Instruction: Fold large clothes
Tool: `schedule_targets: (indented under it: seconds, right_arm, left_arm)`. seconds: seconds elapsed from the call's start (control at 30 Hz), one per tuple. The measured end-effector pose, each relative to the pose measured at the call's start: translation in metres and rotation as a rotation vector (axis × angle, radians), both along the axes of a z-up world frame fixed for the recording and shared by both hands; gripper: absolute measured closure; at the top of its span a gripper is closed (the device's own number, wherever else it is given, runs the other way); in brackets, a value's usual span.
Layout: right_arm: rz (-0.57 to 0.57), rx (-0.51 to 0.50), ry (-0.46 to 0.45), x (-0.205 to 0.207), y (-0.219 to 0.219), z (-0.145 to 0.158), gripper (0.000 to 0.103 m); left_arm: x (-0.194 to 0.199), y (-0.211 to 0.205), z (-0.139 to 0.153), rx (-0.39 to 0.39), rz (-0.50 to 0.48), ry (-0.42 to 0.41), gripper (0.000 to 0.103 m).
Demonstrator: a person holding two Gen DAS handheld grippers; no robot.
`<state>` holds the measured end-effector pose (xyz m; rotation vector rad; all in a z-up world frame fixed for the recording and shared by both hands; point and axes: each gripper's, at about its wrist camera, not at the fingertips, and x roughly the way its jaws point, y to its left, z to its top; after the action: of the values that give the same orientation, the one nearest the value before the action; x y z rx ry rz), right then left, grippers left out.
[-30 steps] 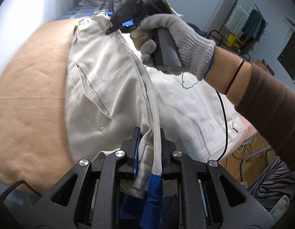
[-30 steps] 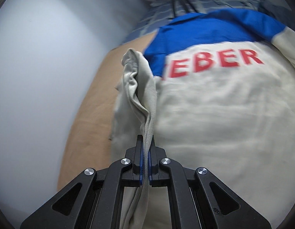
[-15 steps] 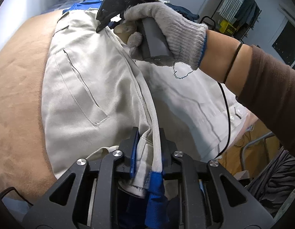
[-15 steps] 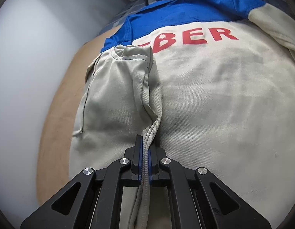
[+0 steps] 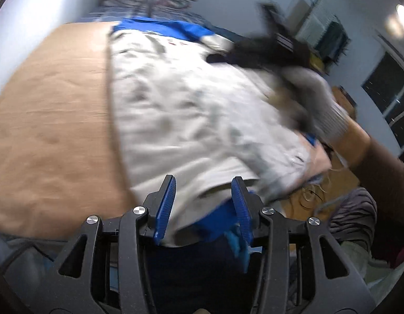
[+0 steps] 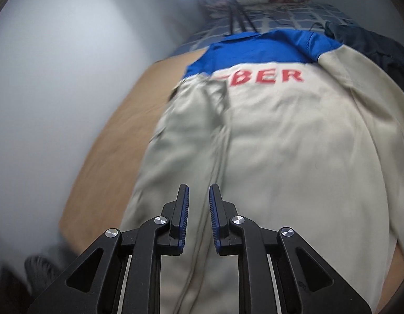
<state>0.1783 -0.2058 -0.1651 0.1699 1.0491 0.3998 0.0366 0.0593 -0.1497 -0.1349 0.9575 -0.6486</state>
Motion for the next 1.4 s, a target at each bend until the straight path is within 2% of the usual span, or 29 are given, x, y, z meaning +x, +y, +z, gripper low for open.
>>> schedule_targets:
  seconds: [0.07,0.17,0.3,0.33,0.4,0.47,0.57,0.67,0.73,0.77,0.8,0.87,1.03,1.13,1.17,1.23,1.27,1.3,1.4]
  right_arm:
    - [0.019,0.004,0.009,-0.024,0.005,-0.004,0.089]
    - [0.05,0.015,0.022,-0.06,0.017,-0.014,0.089]
    - [0.13,0.033,0.05,-0.101,0.035,-0.024,0.089]
    - [0.155,0.02,0.059,-0.106,0.04,-0.027,0.089]
    - [0.206,-0.033,0.07,-0.116,0.051,-0.035,0.089]
    - [0.252,-0.081,0.093,-0.126,0.059,-0.044,0.089]
    - [0.289,-0.155,0.109,-0.135,0.062,-0.056,0.089]
    - [0.266,-0.168,0.099,-0.14,0.059,-0.052,0.09]
    - [0.231,-0.162,0.092,-0.144,0.054,-0.043,0.086]
    - [0.211,-0.154,0.093,-0.146,0.049,-0.039,0.079]
    - [0.185,-0.147,0.101,-0.148,0.044,-0.036,0.06]
    - [0.145,-0.125,0.114,-0.148,0.035,-0.036,0.041]
    - [0.035,0.065,0.267,-0.152,0.012,-0.057,0.041]
    - [-0.001,0.133,0.308,-0.153,0.012,-0.065,0.04]
    - [0.0,0.15,0.315,-0.151,0.014,-0.064,0.042]
    - [0.015,0.173,0.331,-0.148,0.021,-0.062,0.059]
    - [0.03,0.156,0.344,-0.146,0.026,-0.061,0.084]
    - [0.046,0.141,0.347,-0.145,0.03,-0.058,0.091]
    - [0.062,0.143,0.296,-0.141,0.035,-0.033,0.095]
  left_arm:
    - [0.009,0.013,-0.007,-0.004,0.049,0.013,0.06]
    - [0.021,0.014,-0.015,-0.025,0.067,0.016,0.071]
    - [0.029,0.0,-0.027,-0.001,0.004,0.013,0.081]
    - [0.03,-0.001,-0.032,-0.003,-0.006,0.032,0.081]
    - [0.029,-0.001,-0.042,-0.015,-0.035,0.085,0.089]
    - [0.015,-0.007,-0.051,-0.016,-0.089,0.118,0.089]
    - [-0.012,-0.016,-0.064,0.039,-0.18,0.128,0.089]
    - [-0.021,-0.006,-0.062,0.025,-0.161,0.15,0.089]
    - [-0.024,0.006,-0.055,-0.001,-0.127,0.146,0.089]
    - [-0.026,0.013,-0.049,0.0,-0.105,0.127,0.089]
    - [-0.027,0.019,-0.046,0.003,-0.089,0.116,0.089]
    - [-0.024,0.036,-0.044,-0.01,-0.047,0.113,0.089]
    - [-0.016,0.056,-0.049,-0.042,0.016,0.137,0.089]
    - [-0.013,0.056,-0.049,-0.055,0.013,0.137,0.089]
    - [-0.012,0.054,-0.05,-0.059,0.01,0.139,0.089]
    - [-0.009,0.049,-0.053,-0.069,0.008,0.147,0.089]
    - [-0.007,0.045,-0.056,-0.071,0.005,0.15,0.089]
    - [-0.007,0.042,-0.057,-0.071,0.003,0.153,0.089]
    - [-0.01,0.024,-0.067,-0.088,-0.032,0.18,0.089]
